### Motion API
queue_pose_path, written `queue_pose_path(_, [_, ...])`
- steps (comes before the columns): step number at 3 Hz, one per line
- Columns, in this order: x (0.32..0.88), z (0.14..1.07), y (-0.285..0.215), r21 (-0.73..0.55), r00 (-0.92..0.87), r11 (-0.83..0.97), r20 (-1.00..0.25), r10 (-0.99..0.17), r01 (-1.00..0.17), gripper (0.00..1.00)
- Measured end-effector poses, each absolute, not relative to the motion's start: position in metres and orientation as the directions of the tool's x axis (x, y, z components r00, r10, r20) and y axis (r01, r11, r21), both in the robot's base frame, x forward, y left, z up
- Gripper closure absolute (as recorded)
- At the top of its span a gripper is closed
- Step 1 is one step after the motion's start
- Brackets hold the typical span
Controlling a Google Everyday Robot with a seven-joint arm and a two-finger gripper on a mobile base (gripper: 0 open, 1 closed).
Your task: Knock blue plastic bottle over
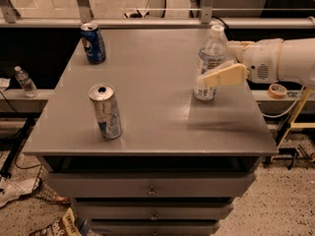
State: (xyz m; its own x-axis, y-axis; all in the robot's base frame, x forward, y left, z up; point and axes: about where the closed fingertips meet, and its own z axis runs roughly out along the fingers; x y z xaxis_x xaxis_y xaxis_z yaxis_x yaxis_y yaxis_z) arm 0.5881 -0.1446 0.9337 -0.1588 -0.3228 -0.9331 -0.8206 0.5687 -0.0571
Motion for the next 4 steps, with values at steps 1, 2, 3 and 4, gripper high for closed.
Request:
queue_pose_path(1, [0.599,0.931,-0.123,-0.057,-0.132,0.57,-0.95,-0.285,-0.82,0.0])
queue_pose_path(2, [0.608,0.928,-0.102,-0.057,-0.11,0.564,-0.96,-0.259,-0.824,0.17])
queue_pose_path(3, [0.613,0.927,-0.092,-0.061,-0.096,0.558,-0.964,-0.247,-0.828,0.41])
queue_pose_path(4, [0.617,0.93,-0.093,-0.09,-0.075,0.548,-0.959,-0.272,-0.831,0.65])
